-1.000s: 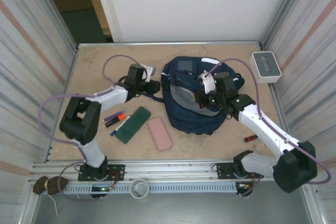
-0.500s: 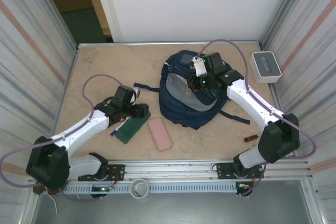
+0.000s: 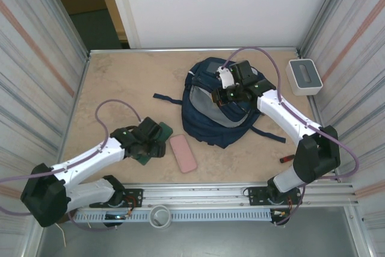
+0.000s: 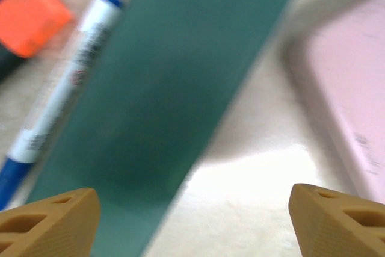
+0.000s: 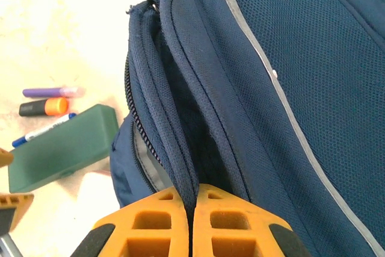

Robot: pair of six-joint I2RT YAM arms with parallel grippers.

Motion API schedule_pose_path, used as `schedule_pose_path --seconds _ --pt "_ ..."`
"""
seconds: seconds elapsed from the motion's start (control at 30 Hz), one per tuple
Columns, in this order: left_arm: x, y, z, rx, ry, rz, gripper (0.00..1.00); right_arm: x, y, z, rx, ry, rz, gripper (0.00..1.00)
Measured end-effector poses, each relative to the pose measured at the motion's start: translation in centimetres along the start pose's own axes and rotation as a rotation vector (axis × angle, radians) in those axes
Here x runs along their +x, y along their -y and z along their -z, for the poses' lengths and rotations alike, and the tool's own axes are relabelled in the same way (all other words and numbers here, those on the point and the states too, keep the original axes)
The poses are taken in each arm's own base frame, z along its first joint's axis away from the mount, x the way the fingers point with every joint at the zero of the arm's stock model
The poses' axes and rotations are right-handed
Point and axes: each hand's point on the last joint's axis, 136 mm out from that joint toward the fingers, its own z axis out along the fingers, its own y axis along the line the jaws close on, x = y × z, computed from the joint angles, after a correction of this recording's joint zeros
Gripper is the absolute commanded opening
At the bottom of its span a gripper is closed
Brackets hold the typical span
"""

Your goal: Pack the student bag

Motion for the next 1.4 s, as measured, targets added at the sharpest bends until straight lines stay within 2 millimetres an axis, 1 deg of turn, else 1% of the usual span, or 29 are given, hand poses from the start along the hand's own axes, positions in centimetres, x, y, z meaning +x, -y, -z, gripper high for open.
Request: schedule_pose_path --seconds 0.13,0.23,0.3,0.4,0.5,0.7,0.87,1.0,1.07,1.17,1.23,1.27,1.4 --pt "-0.2 4.9 1.0 0.068 0.019 -0.046 0.87 -0.1 0.3 0.1 -0.007 0.002 -0.009 0.00" --pt "-0.2 7.8 0.6 0.106 0.019 -0.047 0.91 -0.3 0.7 0.2 -0.009 0.011 -0.017 0.00" --pt "-0.3 8.8 -0.4 0.110 0.011 -0.033 0.92 -0.2 0.9 0.1 -0.013 0.013 -0.021 0.00" --pt "-0.4 9.6 -2.1 0.100 -0.005 -0.015 0.94 0.1 0.9 0.0 -0.022 0.008 -0.026 0.00" --pt "-0.8 10.6 -3.4 0.097 -0.014 -0.014 0.95 0.2 0.8 0.0 -0.025 0.006 -0.026 0.00" --pt "-1.8 13.2 -5.0 0.100 -0.024 -0.033 0.97 0.4 0.8 0.0 -0.029 0.010 -0.024 0.00" --pt "-1.5 14.5 -5.3 0.070 -0.019 -0.088 0.96 0.7 1.0 -0.2 -0.027 0.006 -0.027 0.00" --pt "-0.4 14.8 -5.2 0.049 -0.025 -0.127 0.94 0.6 1.4 0.0 -0.021 0.011 -0.034 0.00" --pt "0.1 14.8 -5.2 0.043 -0.028 -0.138 0.92 0.5 1.5 0.1 -0.019 0.015 -0.036 0.00" --pt "1.0 14.4 -5.5 0.034 -0.044 -0.143 0.85 0.4 1.7 0.2 -0.015 0.018 -0.040 0.00" --pt "1.2 14.4 -5.6 0.033 -0.046 -0.141 0.83 0.4 1.8 0.2 -0.014 0.019 -0.041 0.00" --pt "1.2 14.5 -5.6 0.034 -0.044 -0.137 0.79 0.4 1.8 0.2 -0.014 0.019 -0.041 0.00" --pt "1.1 14.4 -5.4 0.049 -0.028 -0.119 0.60 0.4 2.0 0.3 -0.011 0.018 -0.045 0.00"
